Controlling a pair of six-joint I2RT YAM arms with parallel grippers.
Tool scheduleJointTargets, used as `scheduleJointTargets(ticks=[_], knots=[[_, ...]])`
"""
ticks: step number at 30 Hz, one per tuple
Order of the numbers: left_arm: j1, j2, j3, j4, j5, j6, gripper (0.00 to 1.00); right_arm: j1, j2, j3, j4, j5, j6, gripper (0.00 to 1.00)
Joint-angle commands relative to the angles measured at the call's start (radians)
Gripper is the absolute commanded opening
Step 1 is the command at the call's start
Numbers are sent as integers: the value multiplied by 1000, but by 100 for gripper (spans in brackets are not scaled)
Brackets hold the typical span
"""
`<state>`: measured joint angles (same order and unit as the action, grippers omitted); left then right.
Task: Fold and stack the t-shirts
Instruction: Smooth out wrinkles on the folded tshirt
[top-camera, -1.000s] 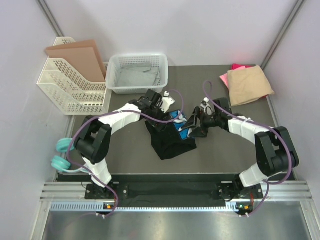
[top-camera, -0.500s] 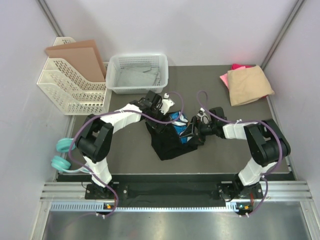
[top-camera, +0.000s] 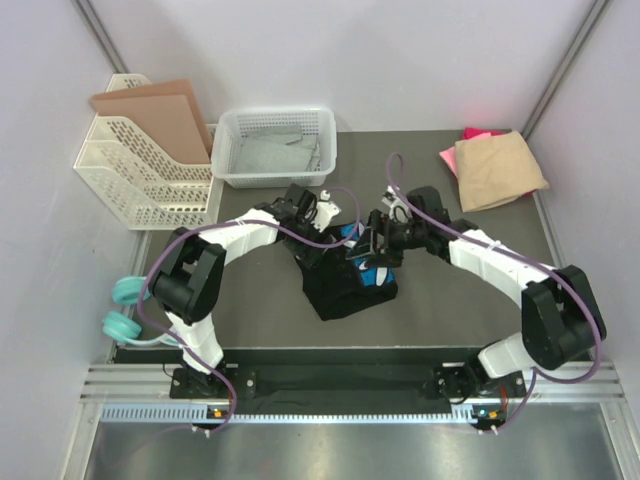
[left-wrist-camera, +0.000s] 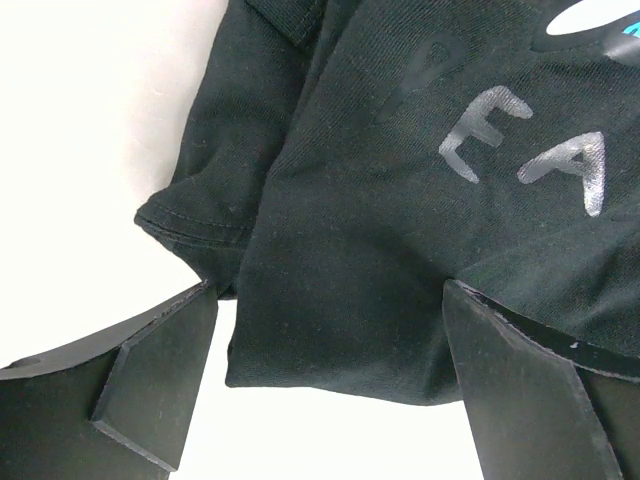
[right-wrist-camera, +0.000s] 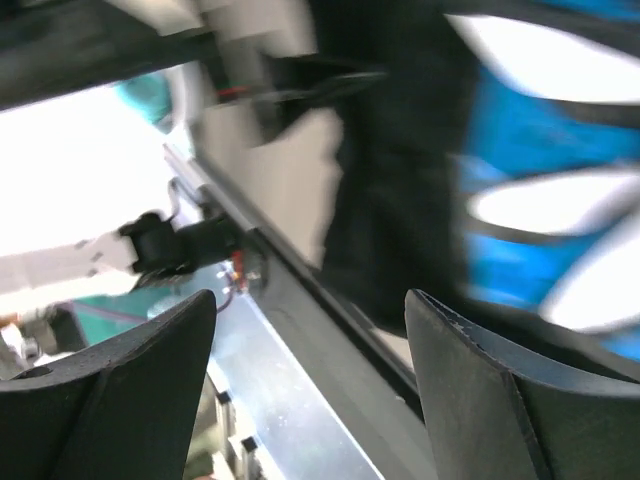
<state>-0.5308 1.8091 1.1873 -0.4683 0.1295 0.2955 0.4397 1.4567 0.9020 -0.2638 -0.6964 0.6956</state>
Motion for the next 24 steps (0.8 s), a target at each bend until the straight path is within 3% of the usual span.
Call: scheduleJointTargets(ticks=[1, 5, 14, 19, 24], knots=[[0, -28, 0, 2, -11, 17, 99, 115, -22, 3, 99, -6, 103, 76], [2, -31, 5, -6, -22, 21, 99, 181, 30, -60, 290, -35, 194, 75], [11, -40, 1, -10, -24, 18, 99, 249, 140, -178, 523, -41, 297, 73], [84, -83, 41, -24, 42, -27, 99, 261, 223, -276, 705, -54, 377, 71], [193, -148, 121, -81, 107, -38, 99, 263, 313, -311, 782, -57, 400, 70]])
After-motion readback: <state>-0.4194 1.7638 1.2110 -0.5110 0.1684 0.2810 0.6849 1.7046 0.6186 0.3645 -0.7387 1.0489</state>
